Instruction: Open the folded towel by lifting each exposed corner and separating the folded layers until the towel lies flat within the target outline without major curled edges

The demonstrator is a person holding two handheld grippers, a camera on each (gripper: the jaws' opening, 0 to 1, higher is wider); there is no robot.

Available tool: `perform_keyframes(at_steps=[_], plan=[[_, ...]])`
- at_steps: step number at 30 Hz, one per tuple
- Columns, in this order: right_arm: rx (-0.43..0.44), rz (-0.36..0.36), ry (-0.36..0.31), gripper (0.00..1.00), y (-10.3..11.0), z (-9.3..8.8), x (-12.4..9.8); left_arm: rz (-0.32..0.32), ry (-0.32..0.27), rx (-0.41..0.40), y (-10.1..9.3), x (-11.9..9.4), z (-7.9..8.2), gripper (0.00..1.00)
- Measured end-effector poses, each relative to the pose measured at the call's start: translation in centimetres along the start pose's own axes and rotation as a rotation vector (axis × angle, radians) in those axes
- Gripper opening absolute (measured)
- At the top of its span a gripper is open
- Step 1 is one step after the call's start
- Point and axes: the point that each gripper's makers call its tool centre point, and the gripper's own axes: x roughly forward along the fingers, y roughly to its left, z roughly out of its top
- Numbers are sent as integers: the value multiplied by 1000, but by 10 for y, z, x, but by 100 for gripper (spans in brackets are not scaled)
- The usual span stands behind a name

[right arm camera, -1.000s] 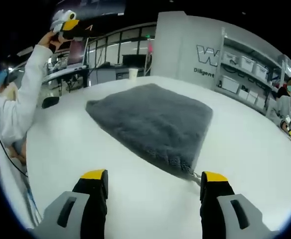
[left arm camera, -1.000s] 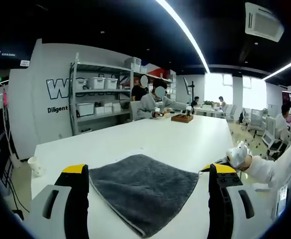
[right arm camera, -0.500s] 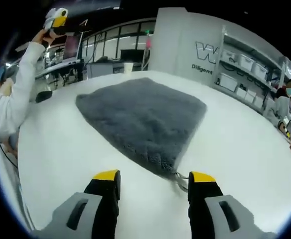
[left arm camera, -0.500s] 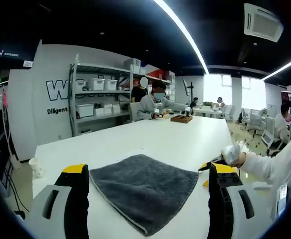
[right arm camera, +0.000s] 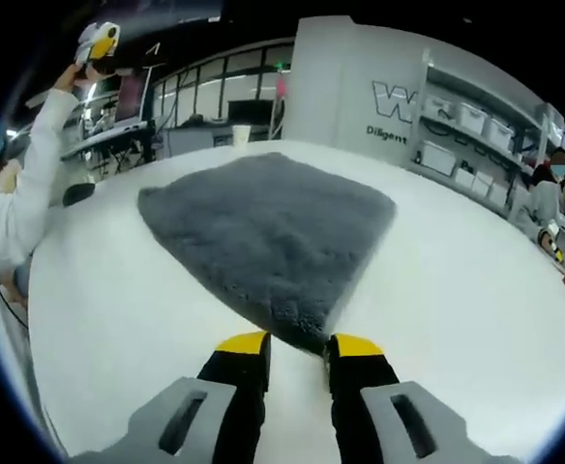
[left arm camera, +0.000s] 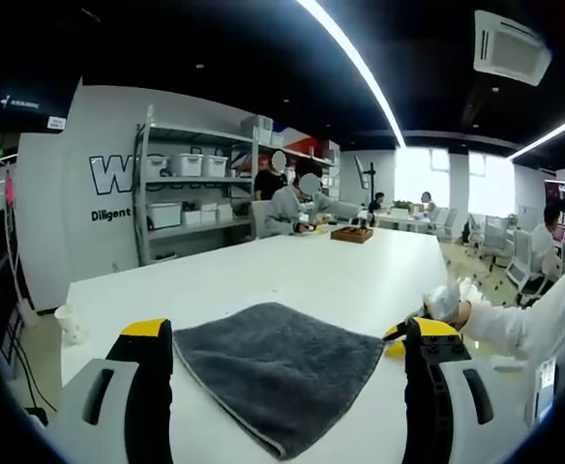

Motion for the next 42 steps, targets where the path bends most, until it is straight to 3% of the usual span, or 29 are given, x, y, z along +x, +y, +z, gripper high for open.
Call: perform_keyframes(at_steps=[7, 42], plan=[[-1, -19, -2, 0, -5, 2, -1, -3, -2, -4, -1, 0, 0, 99], [-47, -73, 22, 0, -25, 4, -10, -18, -5, 2, -4, -2, -1, 99]])
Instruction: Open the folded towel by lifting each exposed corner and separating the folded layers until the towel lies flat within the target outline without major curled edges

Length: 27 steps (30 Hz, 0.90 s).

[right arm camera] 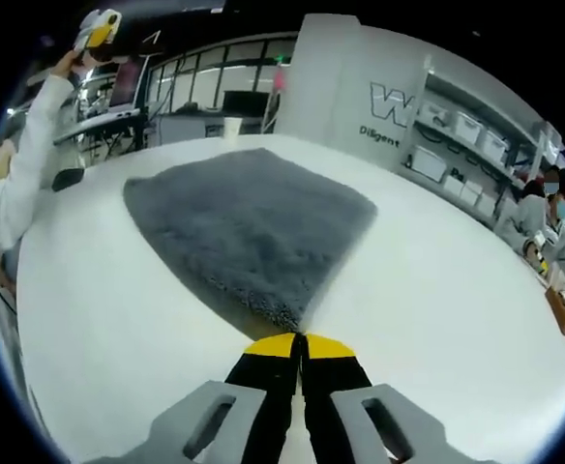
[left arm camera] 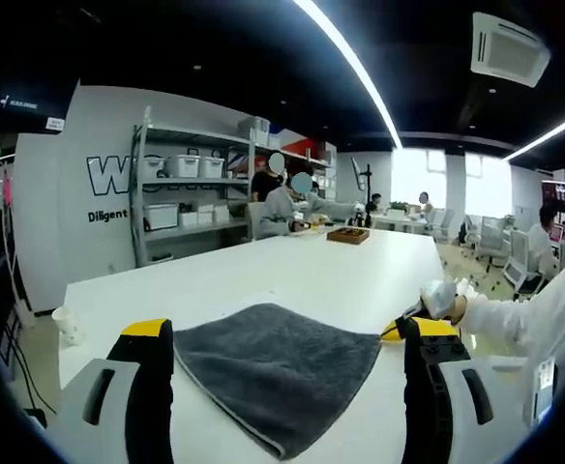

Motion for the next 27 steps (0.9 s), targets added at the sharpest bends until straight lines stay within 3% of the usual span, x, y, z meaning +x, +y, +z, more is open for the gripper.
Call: perform_keyframes(at_steps=[20, 27], plan=[[-32, -50, 30, 0, -25, 0, -1, -10, 9, 8, 1, -1, 0, 99], [-33, -76, 39, 0, -38, -1, 0, -7, 50, 61, -3, 1, -7, 99]])
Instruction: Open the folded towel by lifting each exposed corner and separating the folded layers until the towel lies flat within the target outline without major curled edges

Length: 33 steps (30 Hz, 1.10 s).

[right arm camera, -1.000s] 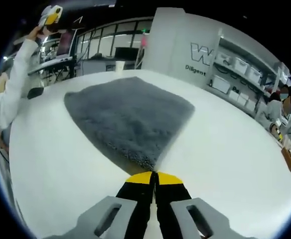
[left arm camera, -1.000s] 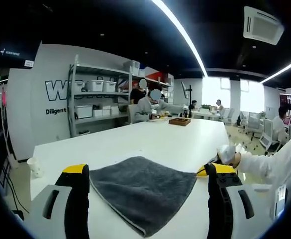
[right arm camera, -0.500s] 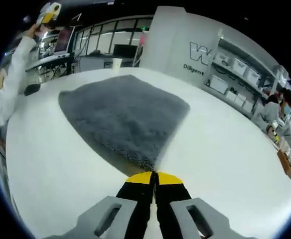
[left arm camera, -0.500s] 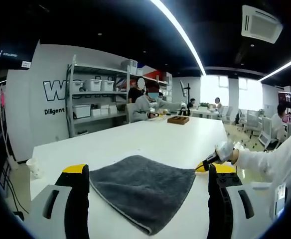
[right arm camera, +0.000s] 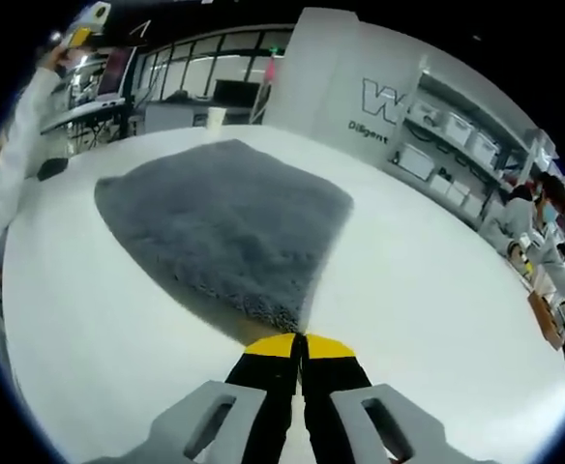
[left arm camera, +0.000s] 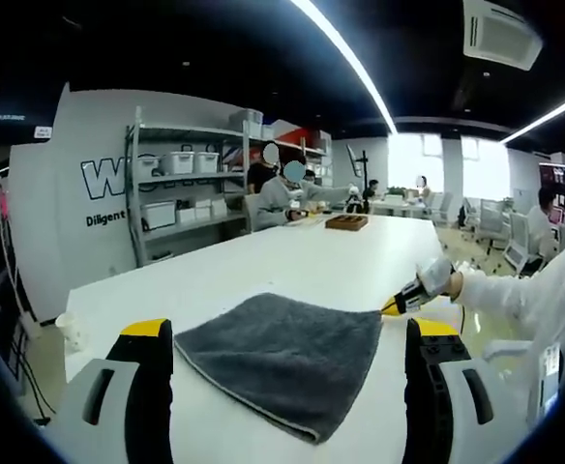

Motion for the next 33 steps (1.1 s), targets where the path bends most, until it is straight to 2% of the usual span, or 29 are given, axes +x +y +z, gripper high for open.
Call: perform_keyframes(at_steps=[13, 16, 22, 26, 33], plan=[[16, -39, 32, 0, -33, -5, 6, -7, 33, 27, -8, 3, -7, 99], [20, -58, 40, 0, -45, -5, 8, -6, 34, 24, -2, 2, -5, 99], [12, -81, 62, 0, -62, -5, 12, -1, 43, 26, -14, 7, -12, 99], [4, -95, 73, 0, -71, -4, 15, -1, 50, 27, -7, 6, -10, 99], [-3, -125, 113, 0, -90, -13, 24, -9, 51, 27, -9, 7, -10, 99]])
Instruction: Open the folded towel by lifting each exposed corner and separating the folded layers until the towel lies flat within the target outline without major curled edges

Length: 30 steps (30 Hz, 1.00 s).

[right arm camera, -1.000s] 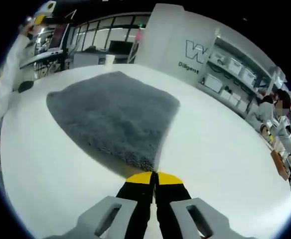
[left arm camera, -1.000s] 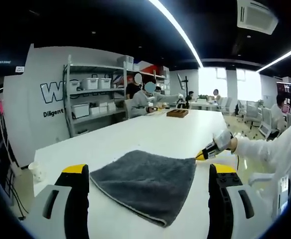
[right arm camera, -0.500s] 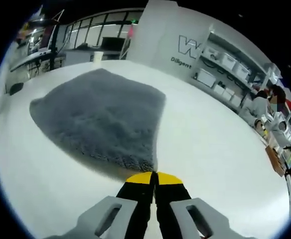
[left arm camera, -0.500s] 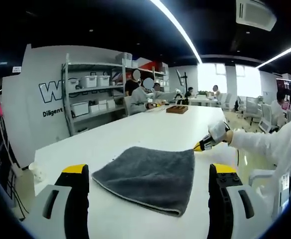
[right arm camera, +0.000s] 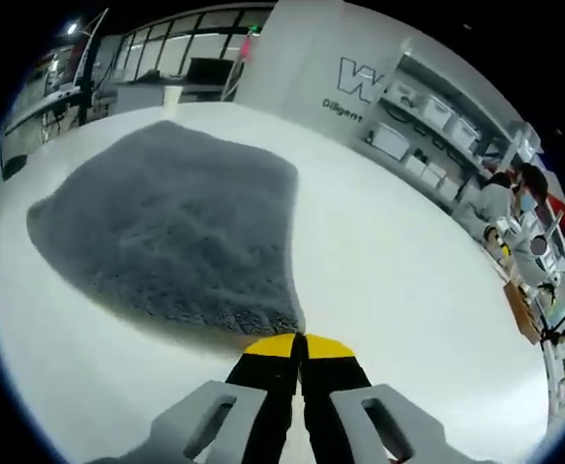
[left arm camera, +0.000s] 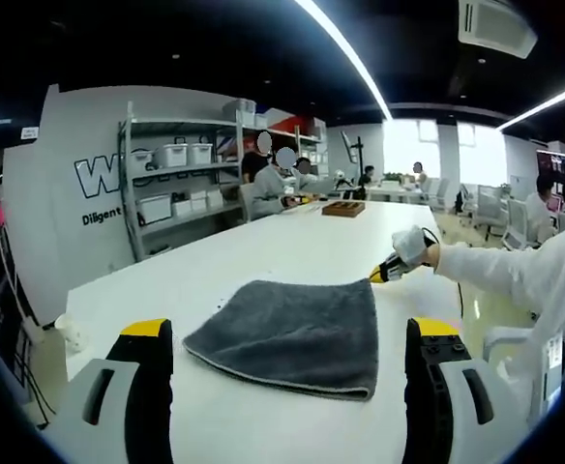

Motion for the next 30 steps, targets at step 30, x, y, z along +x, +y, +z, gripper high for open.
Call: perform_keyframes(at_steps=[30], plan=[[-155, -94, 109, 0, -62, 4, 55, -9, 26, -9, 9, 4, -6, 99]])
